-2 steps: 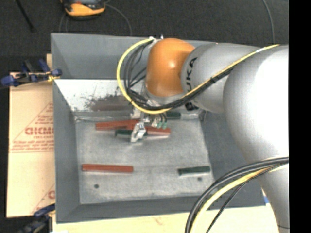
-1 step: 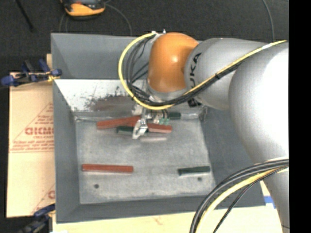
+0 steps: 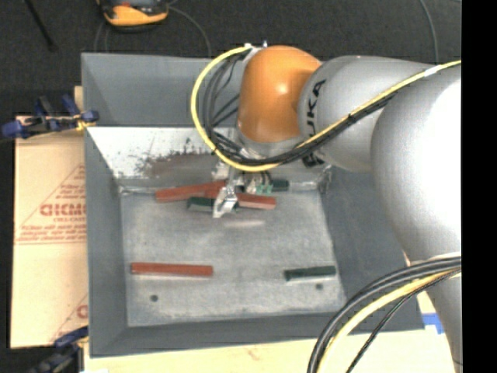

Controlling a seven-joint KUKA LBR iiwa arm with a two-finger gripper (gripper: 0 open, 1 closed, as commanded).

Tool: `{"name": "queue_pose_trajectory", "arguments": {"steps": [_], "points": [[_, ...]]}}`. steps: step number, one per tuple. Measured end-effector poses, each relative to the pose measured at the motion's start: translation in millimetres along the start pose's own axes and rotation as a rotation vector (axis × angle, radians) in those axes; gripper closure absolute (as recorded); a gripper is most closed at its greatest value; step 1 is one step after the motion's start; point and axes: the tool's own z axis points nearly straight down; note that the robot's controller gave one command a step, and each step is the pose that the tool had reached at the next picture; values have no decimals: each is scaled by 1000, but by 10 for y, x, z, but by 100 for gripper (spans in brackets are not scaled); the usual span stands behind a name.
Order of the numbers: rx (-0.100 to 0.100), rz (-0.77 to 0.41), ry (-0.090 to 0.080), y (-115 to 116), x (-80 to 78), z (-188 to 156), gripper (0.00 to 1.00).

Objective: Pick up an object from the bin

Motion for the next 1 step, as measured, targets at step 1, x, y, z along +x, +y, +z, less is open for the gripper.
{"name": "queue_pose_trajectory", "arguments": {"steps": [1], "points": [[0, 0, -2, 0, -3, -75, 100]]}}
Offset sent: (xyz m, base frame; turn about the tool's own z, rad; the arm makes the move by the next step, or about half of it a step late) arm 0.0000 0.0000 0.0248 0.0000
